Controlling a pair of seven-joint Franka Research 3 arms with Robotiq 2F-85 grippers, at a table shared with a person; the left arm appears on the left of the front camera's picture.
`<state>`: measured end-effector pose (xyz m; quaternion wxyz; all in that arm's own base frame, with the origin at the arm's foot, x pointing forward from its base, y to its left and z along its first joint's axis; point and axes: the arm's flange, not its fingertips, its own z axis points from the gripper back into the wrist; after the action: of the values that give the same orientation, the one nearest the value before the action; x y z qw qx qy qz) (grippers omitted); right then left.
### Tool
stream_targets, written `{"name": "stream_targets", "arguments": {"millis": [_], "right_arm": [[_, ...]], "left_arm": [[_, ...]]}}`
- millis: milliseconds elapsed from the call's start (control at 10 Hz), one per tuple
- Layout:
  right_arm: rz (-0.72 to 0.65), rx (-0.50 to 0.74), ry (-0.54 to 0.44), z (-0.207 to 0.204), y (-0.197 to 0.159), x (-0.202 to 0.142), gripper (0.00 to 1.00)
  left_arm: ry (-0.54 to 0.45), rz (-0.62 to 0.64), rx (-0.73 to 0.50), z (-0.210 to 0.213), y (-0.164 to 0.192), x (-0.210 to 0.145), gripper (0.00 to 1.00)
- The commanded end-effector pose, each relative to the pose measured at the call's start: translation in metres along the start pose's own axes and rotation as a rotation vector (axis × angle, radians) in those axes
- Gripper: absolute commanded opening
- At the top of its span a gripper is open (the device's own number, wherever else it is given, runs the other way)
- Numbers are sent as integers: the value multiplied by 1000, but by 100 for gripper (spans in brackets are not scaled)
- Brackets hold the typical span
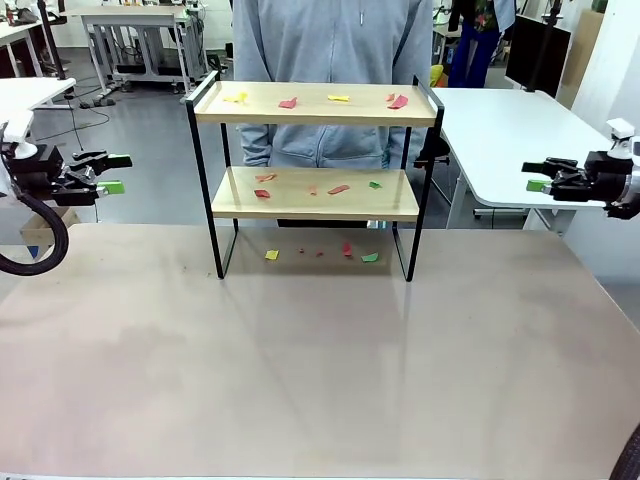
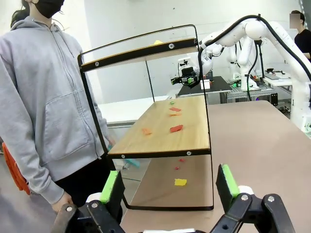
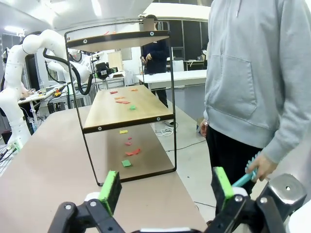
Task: Clean the shelf.
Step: Pick up the Duster handed by the human.
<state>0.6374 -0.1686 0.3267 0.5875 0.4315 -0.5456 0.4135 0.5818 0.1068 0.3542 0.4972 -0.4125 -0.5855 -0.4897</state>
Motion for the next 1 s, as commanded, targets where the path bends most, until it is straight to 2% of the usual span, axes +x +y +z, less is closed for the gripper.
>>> {"name": "stream_targets", "arguments": {"millis": [0, 900], "right_arm": [[9, -2, -2, 0, 0, 2, 100], [9, -2, -2, 0, 0, 2, 100]], "left_arm": [[0, -3, 1, 1, 0, 2, 100], [0, -3, 1, 1, 0, 2, 100]]}}
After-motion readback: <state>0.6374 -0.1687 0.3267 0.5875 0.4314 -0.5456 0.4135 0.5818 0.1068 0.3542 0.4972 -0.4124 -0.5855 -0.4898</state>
